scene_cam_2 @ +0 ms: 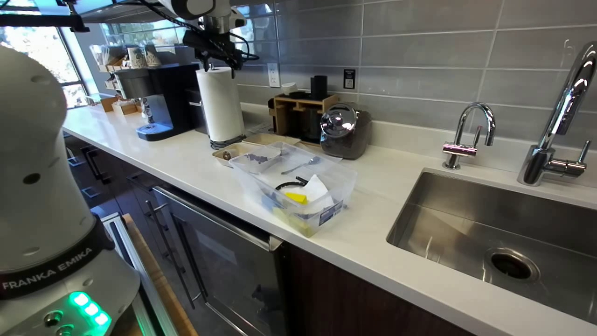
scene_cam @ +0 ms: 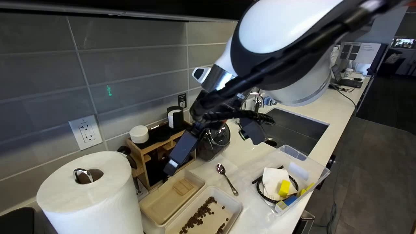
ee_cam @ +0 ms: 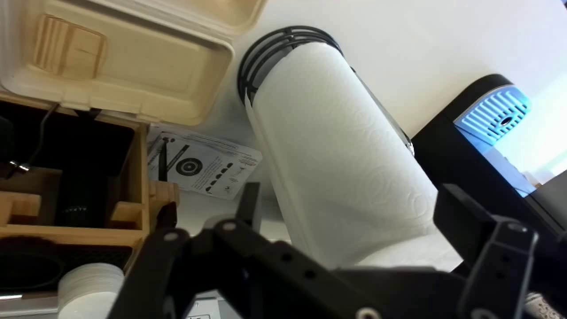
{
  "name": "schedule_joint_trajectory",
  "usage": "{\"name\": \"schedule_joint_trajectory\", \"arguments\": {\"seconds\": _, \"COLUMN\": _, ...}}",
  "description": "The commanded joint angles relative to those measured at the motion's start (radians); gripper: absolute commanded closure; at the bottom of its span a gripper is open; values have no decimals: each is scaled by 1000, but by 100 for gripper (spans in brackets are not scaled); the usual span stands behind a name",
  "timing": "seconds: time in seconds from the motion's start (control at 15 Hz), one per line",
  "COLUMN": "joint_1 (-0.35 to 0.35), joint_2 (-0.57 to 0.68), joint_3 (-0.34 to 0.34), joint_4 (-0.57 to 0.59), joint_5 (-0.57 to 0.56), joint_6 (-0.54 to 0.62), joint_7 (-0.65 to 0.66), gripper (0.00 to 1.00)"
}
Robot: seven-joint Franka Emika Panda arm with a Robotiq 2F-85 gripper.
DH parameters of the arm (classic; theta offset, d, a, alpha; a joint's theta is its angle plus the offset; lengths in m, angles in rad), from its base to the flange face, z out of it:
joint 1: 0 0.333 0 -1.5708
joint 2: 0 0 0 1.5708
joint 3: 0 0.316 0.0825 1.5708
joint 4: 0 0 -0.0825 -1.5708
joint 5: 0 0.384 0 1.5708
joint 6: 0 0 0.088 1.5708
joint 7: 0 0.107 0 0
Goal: Rip off a piece of the paper towel from the roll
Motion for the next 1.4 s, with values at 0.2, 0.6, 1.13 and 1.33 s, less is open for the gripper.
{"name": "schedule_joint_trajectory", "arguments": {"seconds": 0.2, "joint_1": -61, "joint_2": 43, "joint_3": 59, "joint_4": 39, "joint_5": -3, "joint_6": 3, "joint_7": 2, "gripper": 0}}
{"name": "schedule_joint_trajectory", "arguments": {"seconds": 0.6, "joint_1": -70, "joint_2": 92, "joint_3": 81, "joint_4": 79, "joint_5": 12, "joint_6": 86, "joint_7": -11, "gripper": 0}}
{"name": "schedule_joint_trajectory", "arguments": {"seconds": 1.13, "joint_1": -85, "joint_2": 255, "joint_3": 134, "joint_4": 208, "joint_5": 56, "joint_6": 268, "joint_7": -13, "gripper": 0}}
{"name": "schedule_joint_trajectory", "arguments": {"seconds": 1.33, "joint_1": -94, "joint_2": 307, "joint_3": 149, "joint_4": 255, "joint_5": 77, "joint_6": 299, "joint_7": -25, "gripper": 8}}
